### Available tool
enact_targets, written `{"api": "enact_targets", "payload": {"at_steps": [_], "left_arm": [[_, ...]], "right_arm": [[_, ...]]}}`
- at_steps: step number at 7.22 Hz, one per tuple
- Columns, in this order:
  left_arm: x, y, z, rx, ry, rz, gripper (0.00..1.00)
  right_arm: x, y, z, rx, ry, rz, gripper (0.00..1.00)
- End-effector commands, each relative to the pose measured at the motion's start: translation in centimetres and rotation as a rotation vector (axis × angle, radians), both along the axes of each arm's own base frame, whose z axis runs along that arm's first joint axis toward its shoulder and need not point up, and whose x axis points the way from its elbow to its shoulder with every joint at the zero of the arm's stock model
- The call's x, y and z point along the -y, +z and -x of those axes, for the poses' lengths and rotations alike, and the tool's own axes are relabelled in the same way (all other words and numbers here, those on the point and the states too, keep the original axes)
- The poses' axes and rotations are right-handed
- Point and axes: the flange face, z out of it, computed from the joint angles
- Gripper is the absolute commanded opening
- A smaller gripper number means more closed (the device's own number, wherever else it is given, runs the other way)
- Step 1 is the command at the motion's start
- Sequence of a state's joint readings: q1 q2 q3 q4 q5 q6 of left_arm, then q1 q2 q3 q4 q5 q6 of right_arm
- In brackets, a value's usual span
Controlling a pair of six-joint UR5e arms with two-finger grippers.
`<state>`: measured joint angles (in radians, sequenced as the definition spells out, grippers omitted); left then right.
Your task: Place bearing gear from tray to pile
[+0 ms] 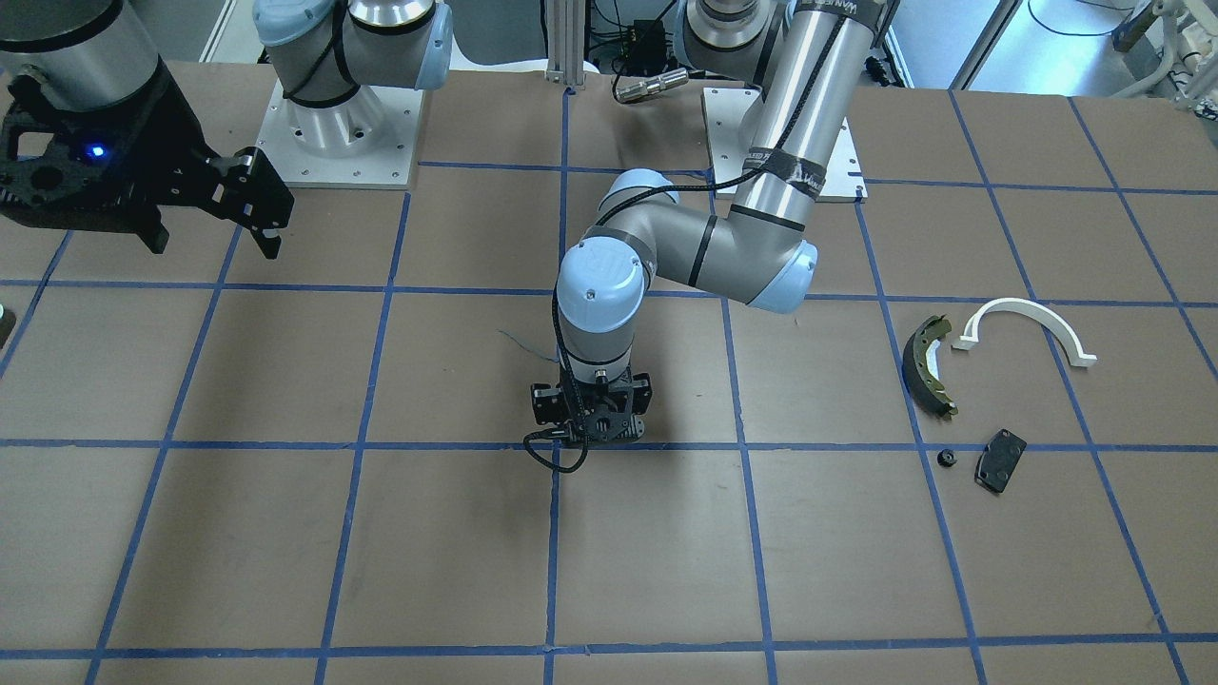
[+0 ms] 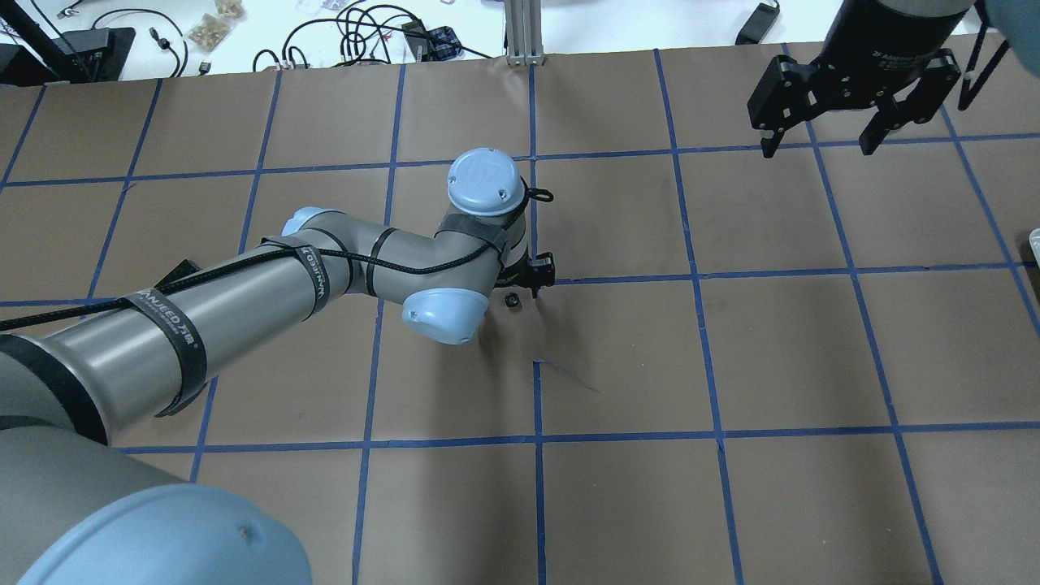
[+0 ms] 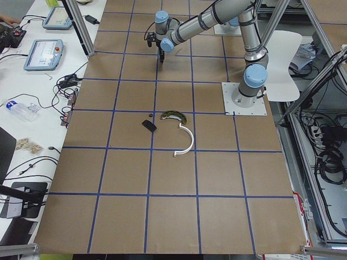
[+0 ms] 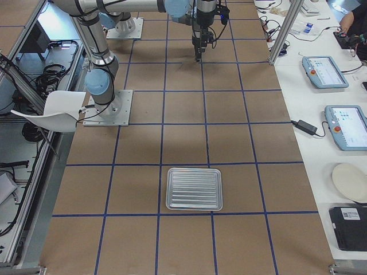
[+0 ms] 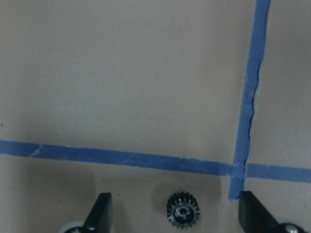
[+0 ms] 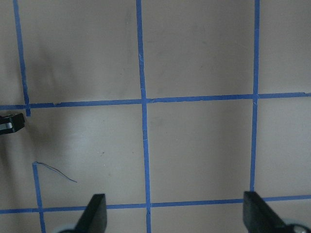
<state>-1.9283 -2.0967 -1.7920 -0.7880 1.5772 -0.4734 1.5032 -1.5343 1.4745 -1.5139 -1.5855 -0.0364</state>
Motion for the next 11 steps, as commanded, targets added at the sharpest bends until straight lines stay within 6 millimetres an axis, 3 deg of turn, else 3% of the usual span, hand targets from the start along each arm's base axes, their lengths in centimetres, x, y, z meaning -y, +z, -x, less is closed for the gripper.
{"api": "enact_targets", "payload": {"at_steps": [1,4,5,8,9,11], "left_arm": [[0.2,0.2,0.0,-0.002,-0.001,0.004,0.01],[0.7,2.5,-1.3,0.004,0.001,0.032,0.00],[1.9,4.0,-4.7,0.014,0.001,0.022,0.00],[5.2,9.2,-21.9,0.081,-0.205,-0.028,0.00],[5.8,9.8,-27.6,0.080,-0.224,-0.026,0.00],[5.1,8.3,-39.0,0.068,-0.299,-0.057,0.00]], "right_arm": [[0.1,0.1,0.2,-0.008,-0.003,0.003,1.00],[0.0,0.0,0.1,-0.007,-0.001,0.000,1.00],[0.0,0.0,0.1,-0.007,-0.001,0.000,1.00],[0.0,0.0,0.2,-0.008,-0.003,0.000,1.00],[0.0,-0.1,0.1,-0.008,-0.001,-0.002,1.00],[0.0,-0.1,0.2,-0.008,-0.003,-0.002,1.00]]}}
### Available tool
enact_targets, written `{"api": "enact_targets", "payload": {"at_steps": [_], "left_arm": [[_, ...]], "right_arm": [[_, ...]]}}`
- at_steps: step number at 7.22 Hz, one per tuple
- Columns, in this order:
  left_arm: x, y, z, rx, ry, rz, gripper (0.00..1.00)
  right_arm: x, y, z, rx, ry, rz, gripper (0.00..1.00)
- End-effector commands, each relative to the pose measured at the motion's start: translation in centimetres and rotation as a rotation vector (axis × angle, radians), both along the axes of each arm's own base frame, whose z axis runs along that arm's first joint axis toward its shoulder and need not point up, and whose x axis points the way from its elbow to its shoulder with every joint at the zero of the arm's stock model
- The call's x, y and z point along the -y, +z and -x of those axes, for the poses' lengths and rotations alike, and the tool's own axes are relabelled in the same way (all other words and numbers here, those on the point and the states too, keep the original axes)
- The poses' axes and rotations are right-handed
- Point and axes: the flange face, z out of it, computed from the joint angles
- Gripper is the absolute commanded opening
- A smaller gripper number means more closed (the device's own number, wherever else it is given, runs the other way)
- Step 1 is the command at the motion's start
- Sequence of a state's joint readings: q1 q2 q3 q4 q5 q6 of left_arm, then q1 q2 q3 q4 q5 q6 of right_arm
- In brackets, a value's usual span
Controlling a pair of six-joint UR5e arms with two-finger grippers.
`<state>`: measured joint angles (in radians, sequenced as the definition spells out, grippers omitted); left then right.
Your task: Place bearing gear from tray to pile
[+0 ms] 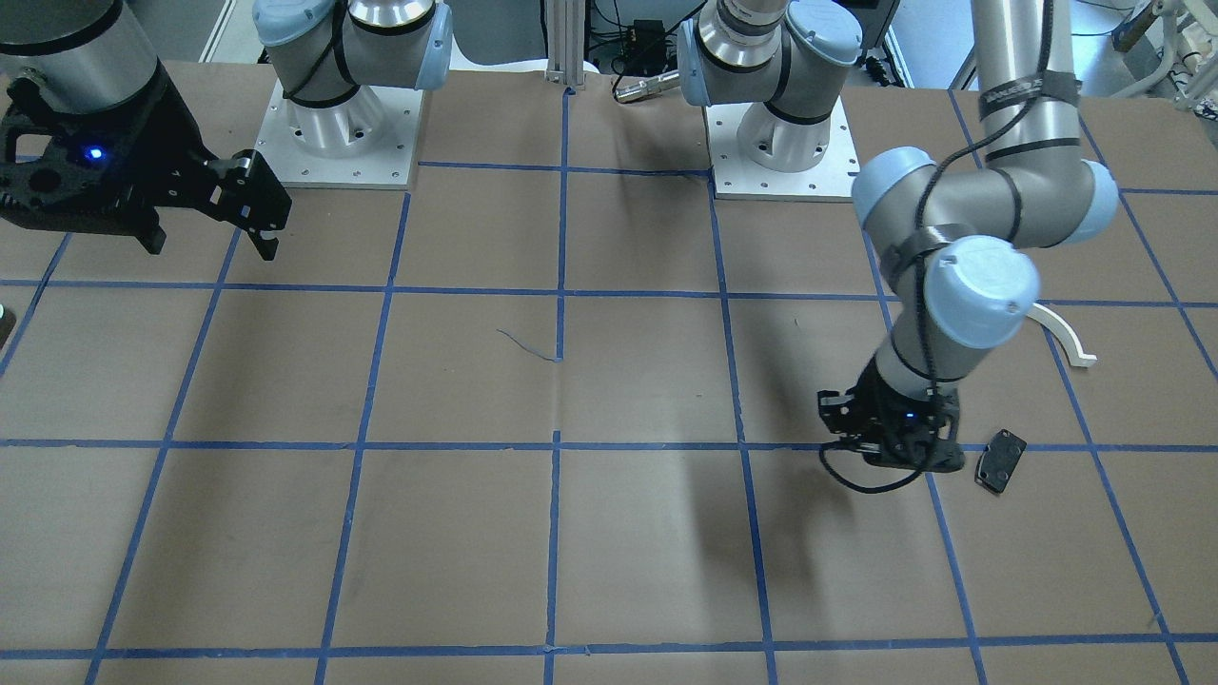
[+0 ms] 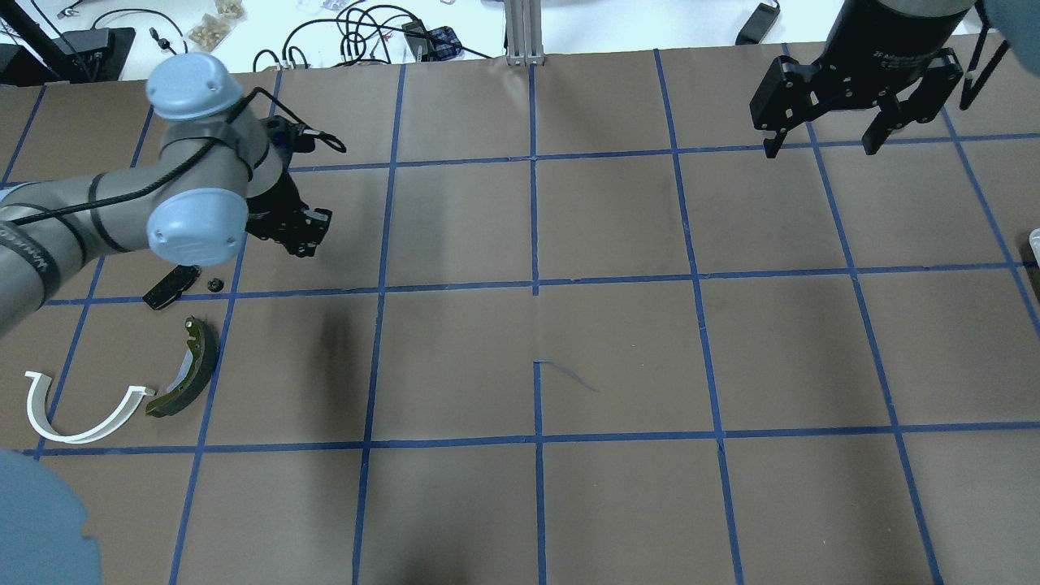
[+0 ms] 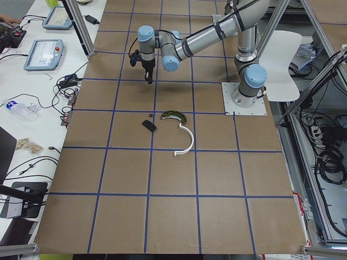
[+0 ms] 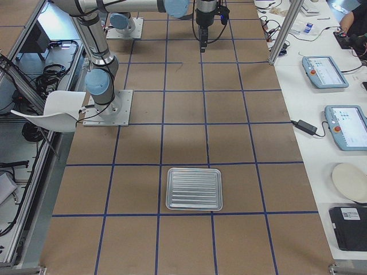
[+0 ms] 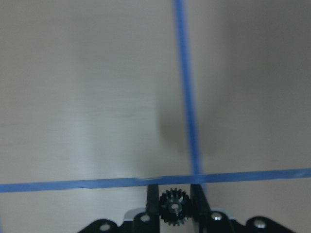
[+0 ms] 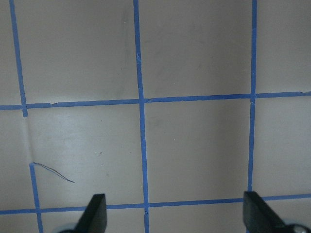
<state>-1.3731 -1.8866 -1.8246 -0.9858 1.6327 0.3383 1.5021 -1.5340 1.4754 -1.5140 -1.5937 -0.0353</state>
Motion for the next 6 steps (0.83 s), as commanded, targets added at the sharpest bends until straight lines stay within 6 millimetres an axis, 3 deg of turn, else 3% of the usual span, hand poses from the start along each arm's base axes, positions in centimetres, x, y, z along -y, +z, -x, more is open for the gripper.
{"api": "enact_targets", "payload": {"at_steps": [1,3,6], "left_arm": [[-1.0,-1.0,-9.9,-0.007,-0.063,-0.028,0.00],[-0.5,-2.8,-14.8,-0.007,-0.092,-0.002,0.00],[2.2,-4.6,-16.1,0.016,-0.125,0.049,0.00]], "right_arm": [[0.0,-0.1,0.0,0.002,0.001,-0.002,1.00],[0.0,-0.1,-0.1,0.002,0.001,-0.002,1.00],[0.0,-0.1,0.0,0.003,0.000,-0.002,1.00]]}}
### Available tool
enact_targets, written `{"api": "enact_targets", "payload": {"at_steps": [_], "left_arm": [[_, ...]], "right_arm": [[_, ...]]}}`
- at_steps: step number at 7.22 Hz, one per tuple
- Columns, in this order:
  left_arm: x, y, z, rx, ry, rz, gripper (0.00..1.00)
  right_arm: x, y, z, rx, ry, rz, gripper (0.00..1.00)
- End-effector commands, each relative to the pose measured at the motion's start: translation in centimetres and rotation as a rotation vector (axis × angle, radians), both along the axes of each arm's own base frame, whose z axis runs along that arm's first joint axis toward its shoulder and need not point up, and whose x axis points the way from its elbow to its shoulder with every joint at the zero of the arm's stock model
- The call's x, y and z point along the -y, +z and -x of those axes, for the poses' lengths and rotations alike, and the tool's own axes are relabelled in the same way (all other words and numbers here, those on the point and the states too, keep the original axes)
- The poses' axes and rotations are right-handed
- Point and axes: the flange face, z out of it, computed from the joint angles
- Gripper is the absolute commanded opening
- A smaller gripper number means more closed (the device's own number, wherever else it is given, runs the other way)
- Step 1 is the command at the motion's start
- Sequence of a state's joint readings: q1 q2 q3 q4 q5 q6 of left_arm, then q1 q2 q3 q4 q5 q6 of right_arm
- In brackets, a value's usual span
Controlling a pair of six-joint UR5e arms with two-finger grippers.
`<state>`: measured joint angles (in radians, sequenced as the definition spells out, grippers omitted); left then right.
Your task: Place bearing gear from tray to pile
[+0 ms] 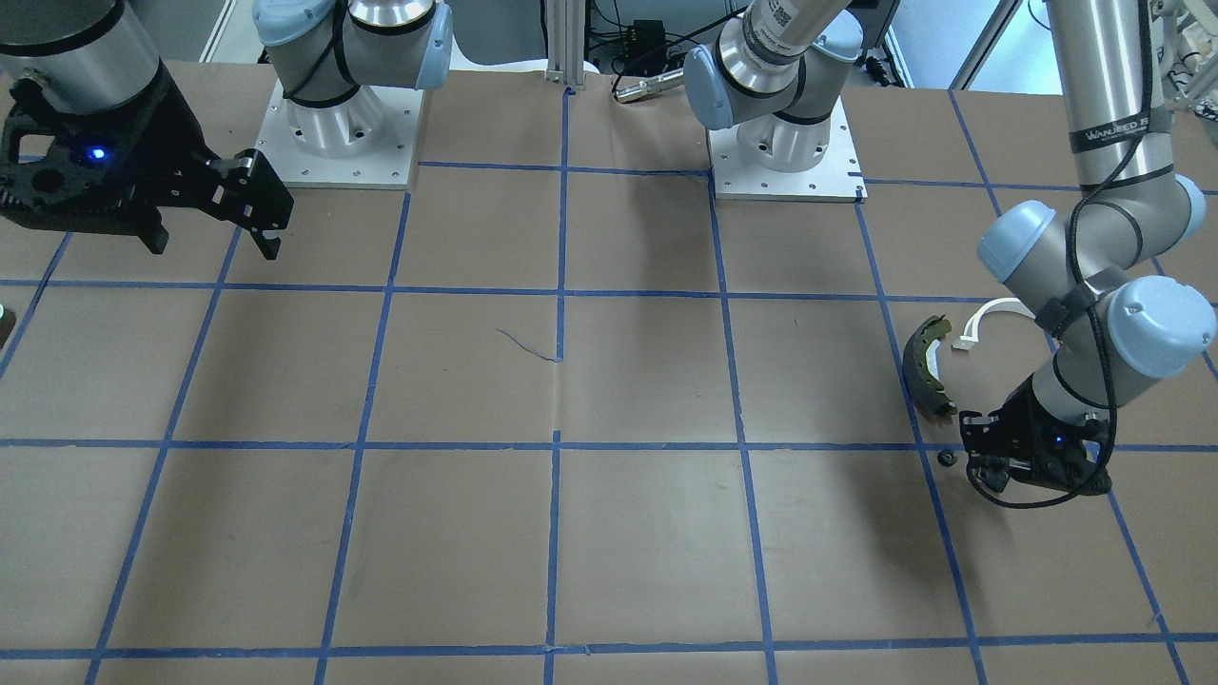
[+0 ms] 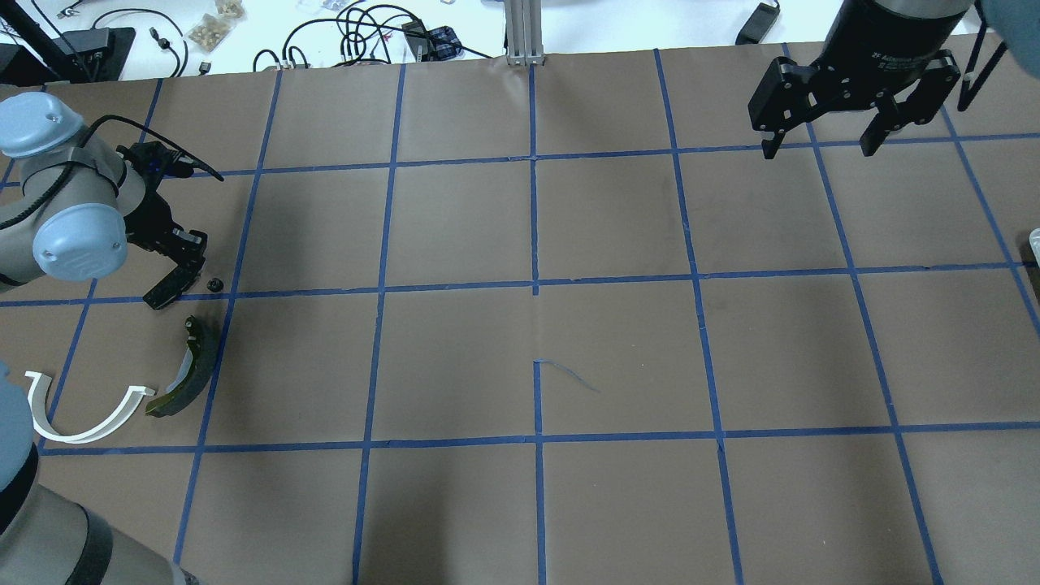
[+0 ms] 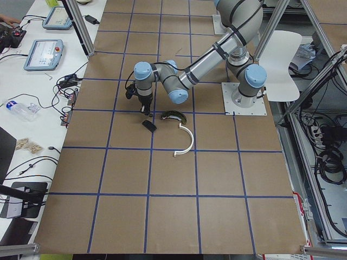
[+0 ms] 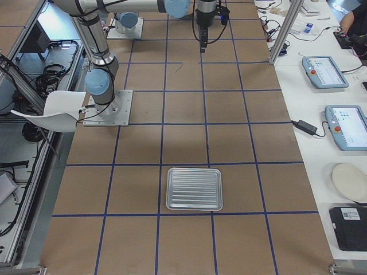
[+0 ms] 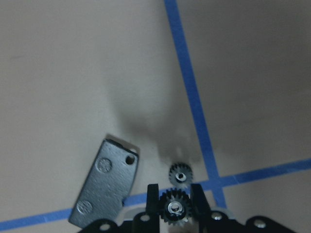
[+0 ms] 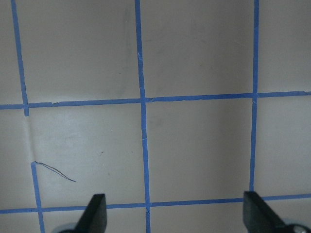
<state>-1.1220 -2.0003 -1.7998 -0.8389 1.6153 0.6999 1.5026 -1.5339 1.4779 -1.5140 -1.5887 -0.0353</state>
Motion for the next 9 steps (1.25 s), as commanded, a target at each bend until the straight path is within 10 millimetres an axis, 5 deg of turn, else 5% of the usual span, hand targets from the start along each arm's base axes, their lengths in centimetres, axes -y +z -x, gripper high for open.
{"api": "enact_targets", "payload": {"at_steps": [1,2,3,4,6,7,9], "left_arm": [[1.1,-0.6,-0.1,-0.028,-0.008,0.031,0.00],[1.3,-0.4,0.2,-0.045,-0.009,0.042,0.25],[1.4,-0.6,0.3,-0.049,-0.009,0.043,0.64],[1.3,-0.6,0.3,-0.049,-0.005,0.039,0.85],[1.8,0.6,0.8,-0.037,-0.010,0.055,0.92],[2.5,3.2,3.9,-0.037,-0.050,0.057,0.92],[2.4,9.6,17.3,-0.064,0.044,0.059,0.92]], "right_arm": [[0.0,-0.1,0.1,-0.005,0.005,-0.003,1.00],[0.0,-0.1,0.1,-0.005,0.005,-0.003,1.00],[0.0,-0.1,0.1,-0.006,0.005,-0.003,1.00],[0.0,-0.1,0.1,-0.005,0.005,-0.003,1.00],[0.0,-0.1,0.1,-0.005,0.005,-0.003,1.00],[0.0,-0.1,0.1,-0.005,0.005,-0.003,1.00],[0.0,-0.1,0.1,-0.003,0.005,-0.003,1.00]]}}
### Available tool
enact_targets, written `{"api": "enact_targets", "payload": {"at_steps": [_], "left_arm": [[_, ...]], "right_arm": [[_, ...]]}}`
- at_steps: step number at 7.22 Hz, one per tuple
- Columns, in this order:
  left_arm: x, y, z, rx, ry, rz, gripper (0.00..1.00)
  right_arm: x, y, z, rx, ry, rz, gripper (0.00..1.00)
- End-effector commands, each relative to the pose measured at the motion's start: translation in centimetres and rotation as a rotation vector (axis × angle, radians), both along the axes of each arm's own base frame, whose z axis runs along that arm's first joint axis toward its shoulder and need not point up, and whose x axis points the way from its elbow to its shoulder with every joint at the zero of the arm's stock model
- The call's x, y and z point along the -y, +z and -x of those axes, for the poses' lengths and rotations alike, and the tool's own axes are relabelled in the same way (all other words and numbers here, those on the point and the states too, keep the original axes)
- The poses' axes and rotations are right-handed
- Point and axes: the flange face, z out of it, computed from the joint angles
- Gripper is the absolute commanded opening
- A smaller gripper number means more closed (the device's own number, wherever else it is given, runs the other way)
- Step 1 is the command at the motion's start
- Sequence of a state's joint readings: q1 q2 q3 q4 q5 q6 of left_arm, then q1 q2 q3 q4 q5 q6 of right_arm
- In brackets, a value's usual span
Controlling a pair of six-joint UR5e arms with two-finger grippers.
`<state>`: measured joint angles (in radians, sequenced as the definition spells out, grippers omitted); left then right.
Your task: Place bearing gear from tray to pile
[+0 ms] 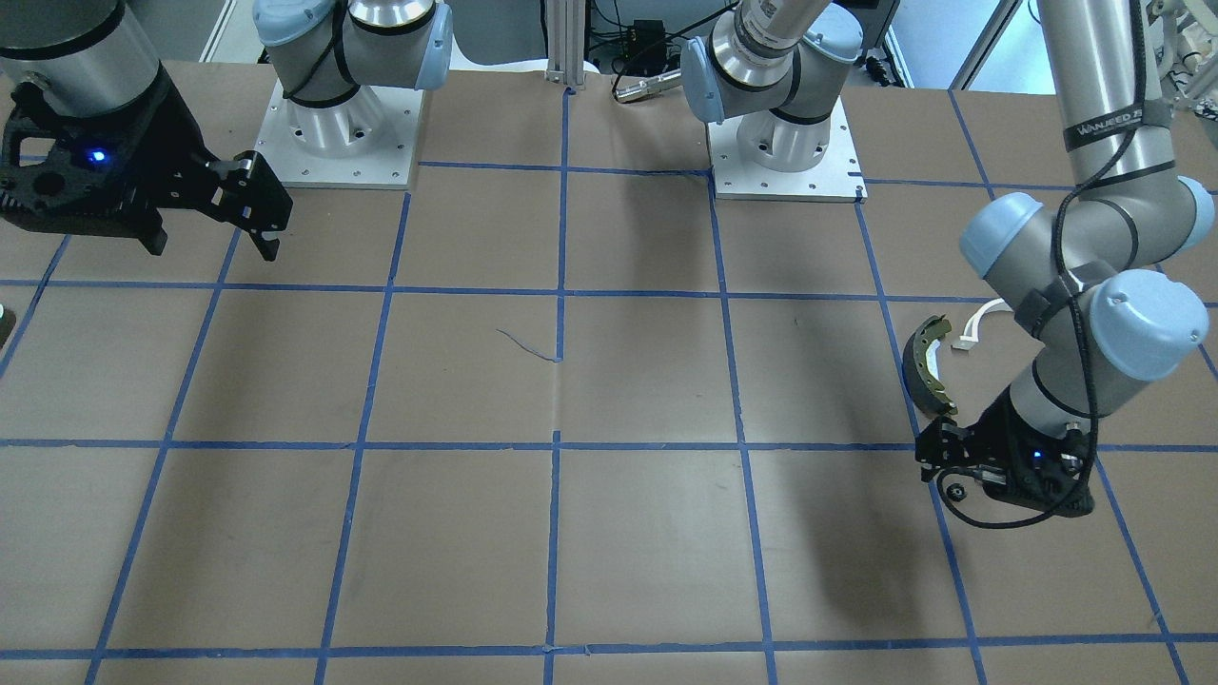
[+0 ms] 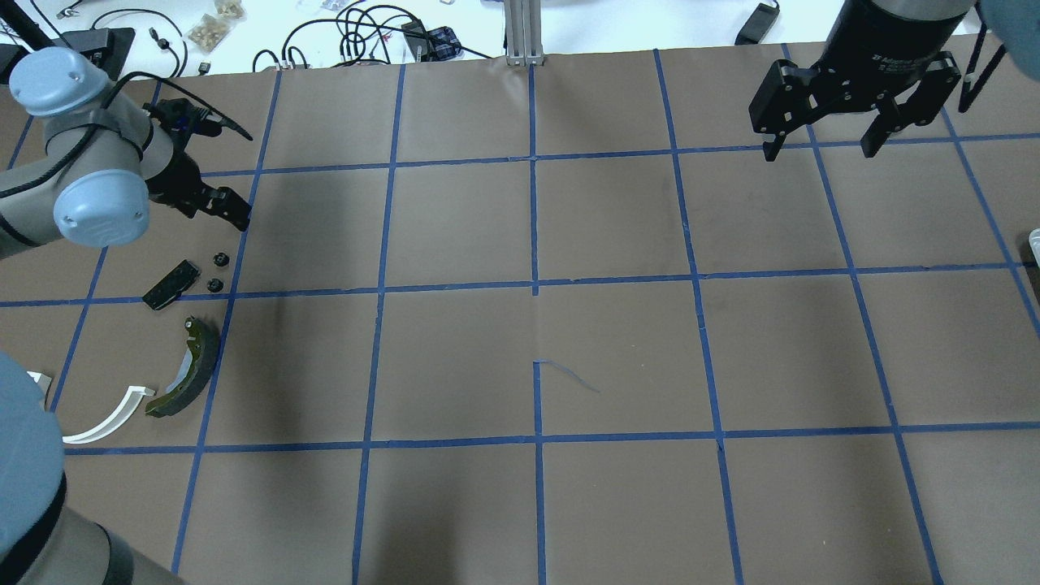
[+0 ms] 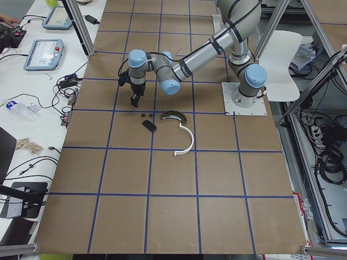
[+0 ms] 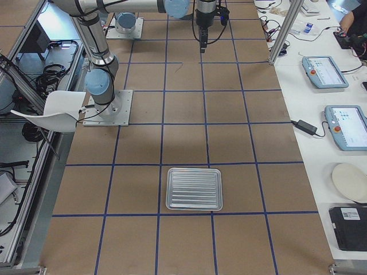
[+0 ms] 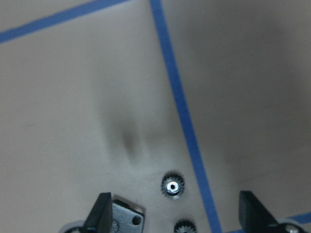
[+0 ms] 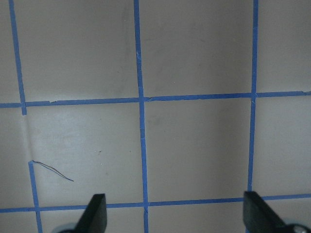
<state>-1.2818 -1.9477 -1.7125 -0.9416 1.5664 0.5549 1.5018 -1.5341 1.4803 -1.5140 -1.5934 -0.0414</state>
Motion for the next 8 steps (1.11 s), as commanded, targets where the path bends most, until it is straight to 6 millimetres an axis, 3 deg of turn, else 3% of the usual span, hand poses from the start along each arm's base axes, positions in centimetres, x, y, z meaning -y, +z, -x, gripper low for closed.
{"api": "enact_targets", "payload": {"at_steps": [1,3,4,5,6,7,8], "left_arm": [[-2.2,6.1,13.6,-0.051,0.153,-0.026,0.94],[-7.7,13.7,21.0,-0.046,0.220,-0.055,1.00],[-11.2,17.0,22.1,-0.041,0.212,-0.093,1.00],[-14.0,19.0,21.8,-0.033,0.211,-0.127,1.00],[-14.6,20.1,21.3,-0.036,0.222,-0.110,1.00],[-13.2,21.7,19.0,-0.049,0.267,-0.066,1.00],[-10.9,23.1,15.4,-0.054,0.341,-0.065,1.00]], "right_arm": [[0.0,0.0,0.0,0.001,0.000,0.000,1.00],[0.0,0.0,0.0,0.001,0.002,0.000,1.00],[0.0,0.0,0.0,0.001,0.000,0.000,1.00],[0.1,-0.1,0.0,0.003,0.000,-0.001,1.00],[0.1,-0.1,0.0,0.001,0.001,-0.002,1.00],[0.1,-0.1,0.0,0.000,0.002,-0.002,1.00],[0.1,-0.1,0.0,0.001,0.000,-0.002,1.00]]}}
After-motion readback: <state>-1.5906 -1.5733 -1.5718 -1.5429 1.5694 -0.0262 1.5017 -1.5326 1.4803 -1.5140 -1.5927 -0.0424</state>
